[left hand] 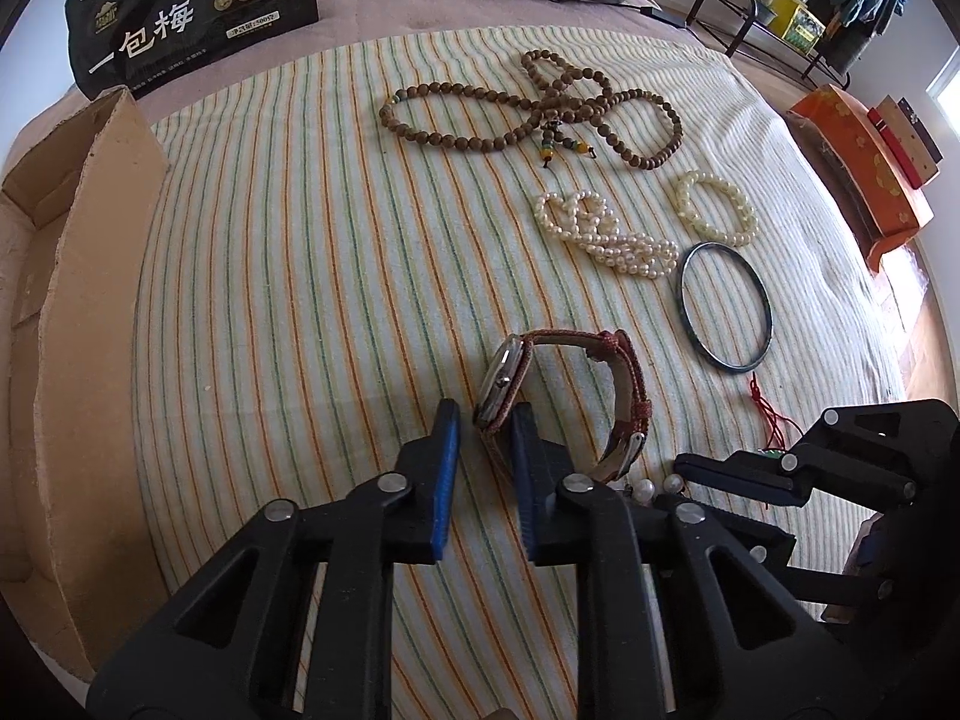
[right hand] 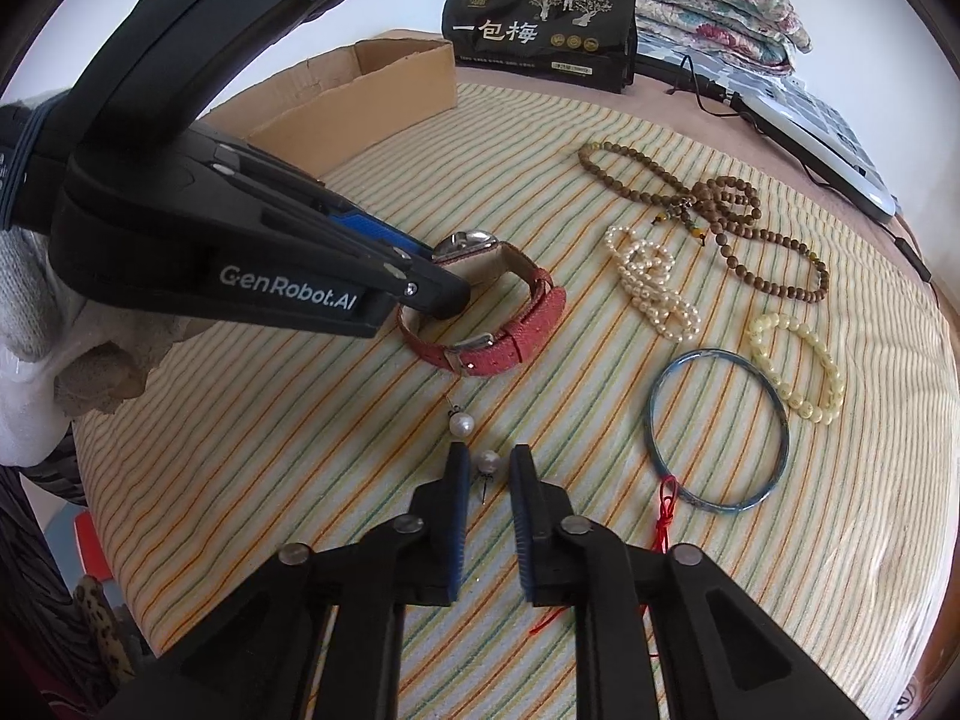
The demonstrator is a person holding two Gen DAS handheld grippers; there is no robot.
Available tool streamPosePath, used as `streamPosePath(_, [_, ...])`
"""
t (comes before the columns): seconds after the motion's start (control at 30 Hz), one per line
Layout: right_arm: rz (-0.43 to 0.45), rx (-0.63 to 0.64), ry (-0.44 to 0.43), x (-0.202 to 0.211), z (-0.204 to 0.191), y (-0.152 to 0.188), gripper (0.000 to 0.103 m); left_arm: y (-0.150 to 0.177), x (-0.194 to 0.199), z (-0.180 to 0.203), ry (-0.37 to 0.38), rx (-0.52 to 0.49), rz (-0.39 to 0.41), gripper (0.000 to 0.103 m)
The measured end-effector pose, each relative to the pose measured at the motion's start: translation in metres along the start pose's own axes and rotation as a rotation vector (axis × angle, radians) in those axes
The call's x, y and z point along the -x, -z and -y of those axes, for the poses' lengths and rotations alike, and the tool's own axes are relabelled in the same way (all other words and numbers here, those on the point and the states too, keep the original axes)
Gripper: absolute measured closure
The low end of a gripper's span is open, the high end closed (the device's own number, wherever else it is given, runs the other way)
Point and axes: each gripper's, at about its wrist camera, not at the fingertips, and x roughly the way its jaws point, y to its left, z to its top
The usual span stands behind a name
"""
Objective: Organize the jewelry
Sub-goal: 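Close the left gripper on the watch while the right gripper closes on the pearl earring, then carry the watch with the left tool and the pearl with the right tool over the cardboard box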
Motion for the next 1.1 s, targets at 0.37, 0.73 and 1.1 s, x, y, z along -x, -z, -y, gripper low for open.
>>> streamPosePath(0.37, [0.017,-0.032,0.017,0.011,0.006,0.002,0.097,0.0,0.008,-0.002,0.006,0.01,0.022,0.093])
streamPosePath(0.73, [0.081,-0.084,0.048,0.039,0.012,-0.005,0.097,-0.002,0.042,-0.006,0.019,0.03,0.103,0.093])
streamPosePath(1.1, [0.177,-0.134,0.061,0.073,0.005,-0.029,0.097,-0.004,0.094,-0.035,0.018,0.082,0.215,0.093])
